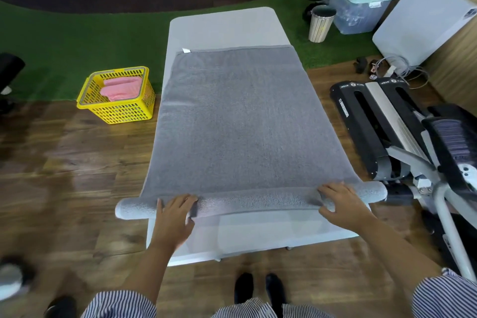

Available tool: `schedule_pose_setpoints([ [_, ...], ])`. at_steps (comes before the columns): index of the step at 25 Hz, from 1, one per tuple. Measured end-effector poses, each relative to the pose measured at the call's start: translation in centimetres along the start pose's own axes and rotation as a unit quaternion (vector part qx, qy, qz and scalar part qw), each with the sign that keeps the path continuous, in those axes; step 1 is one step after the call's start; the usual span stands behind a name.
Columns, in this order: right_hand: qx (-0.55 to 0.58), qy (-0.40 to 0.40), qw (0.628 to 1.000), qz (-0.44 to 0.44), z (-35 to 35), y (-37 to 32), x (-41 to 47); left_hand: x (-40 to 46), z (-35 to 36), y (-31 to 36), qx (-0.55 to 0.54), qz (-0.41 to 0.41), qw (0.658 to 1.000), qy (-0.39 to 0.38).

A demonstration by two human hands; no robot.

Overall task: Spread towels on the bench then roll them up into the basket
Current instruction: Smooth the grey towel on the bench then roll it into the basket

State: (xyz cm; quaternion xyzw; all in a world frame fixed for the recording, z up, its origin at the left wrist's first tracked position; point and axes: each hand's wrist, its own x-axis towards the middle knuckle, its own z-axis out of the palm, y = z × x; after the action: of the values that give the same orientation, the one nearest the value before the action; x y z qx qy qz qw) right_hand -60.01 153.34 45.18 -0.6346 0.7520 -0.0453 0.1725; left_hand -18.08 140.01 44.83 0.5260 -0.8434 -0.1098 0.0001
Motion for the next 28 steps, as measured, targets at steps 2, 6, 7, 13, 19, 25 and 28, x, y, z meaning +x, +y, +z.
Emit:
schedule_pose_setpoints([
  [2,-0.013,-0.026,0.999,0.012,-0.3,-0.1,0.1,0.0,-0.1,0.0,-0.024,0.009,1.0,0.009],
  [6,0.039,-0.048,0.997,0.056,-1.4,-0.7,0.3,-0.4,-0.8,0.4,-0.083,0.018,0.996,-0.005],
  [7,0.044,-0.054,0.996,0.059,-1.6,-0.8,0.3,-0.4,-0.9,0.4,-0.103,0.003,0.995,-0.014],
  [13,0.03,0.05,0.998,0.029,-0.7,-0.9,0.6,-0.7,-0.9,-0.4,-0.046,0.028,0.99,0.13],
  [19,-0.006,0.001,1.0,0.017,-0.2,-0.2,-0.3,-0.6,-0.6,-0.5,0.017,0.03,0.998,0.06],
  [25,0.044,-0.075,0.995,0.053,-1.3,-0.2,0.5,-0.7,-1.7,-0.6,0.026,0.022,0.999,0.033],
  [28,0.052,-0.032,0.998,0.025,-1.7,-0.3,0.6,0.0,-2.2,-0.9,-0.001,0.015,0.998,0.06],
])
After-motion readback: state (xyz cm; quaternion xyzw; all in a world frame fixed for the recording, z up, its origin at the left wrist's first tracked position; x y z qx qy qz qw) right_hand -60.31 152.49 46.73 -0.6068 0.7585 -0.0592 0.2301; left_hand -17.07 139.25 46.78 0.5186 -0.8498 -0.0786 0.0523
